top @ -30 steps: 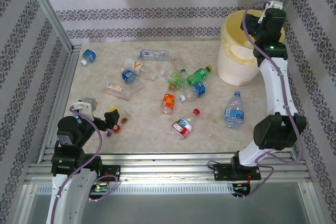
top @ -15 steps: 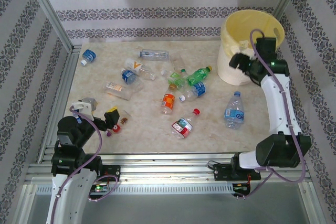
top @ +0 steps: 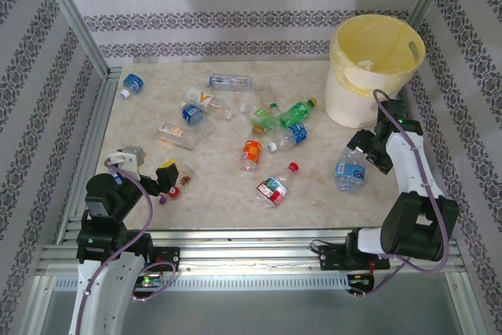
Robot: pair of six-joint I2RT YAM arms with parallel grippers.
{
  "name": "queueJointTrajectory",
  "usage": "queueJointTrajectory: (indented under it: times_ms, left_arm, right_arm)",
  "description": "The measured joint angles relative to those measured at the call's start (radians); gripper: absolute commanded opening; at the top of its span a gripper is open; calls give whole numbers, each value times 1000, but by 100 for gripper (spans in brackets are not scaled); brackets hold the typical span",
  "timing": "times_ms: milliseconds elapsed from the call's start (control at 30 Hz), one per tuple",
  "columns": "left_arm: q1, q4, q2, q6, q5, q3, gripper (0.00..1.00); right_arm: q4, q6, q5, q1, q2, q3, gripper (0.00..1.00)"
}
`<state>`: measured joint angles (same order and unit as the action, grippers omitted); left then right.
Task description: Throw the plastic bottles in the bin
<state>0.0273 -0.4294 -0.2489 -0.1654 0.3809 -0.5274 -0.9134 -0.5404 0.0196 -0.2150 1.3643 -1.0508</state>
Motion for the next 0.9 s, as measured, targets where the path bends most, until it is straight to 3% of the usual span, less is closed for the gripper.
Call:
queueJointTrajectory:
  times_ms: [467,900]
  left_arm:
    - [0,0,0,0,0,0,100]
    - [0,0,0,0,0,0,100]
  right_arm:
    - [119,-34,9,-19,112,123,78]
    - [215,-24,69,-19,154,131,77]
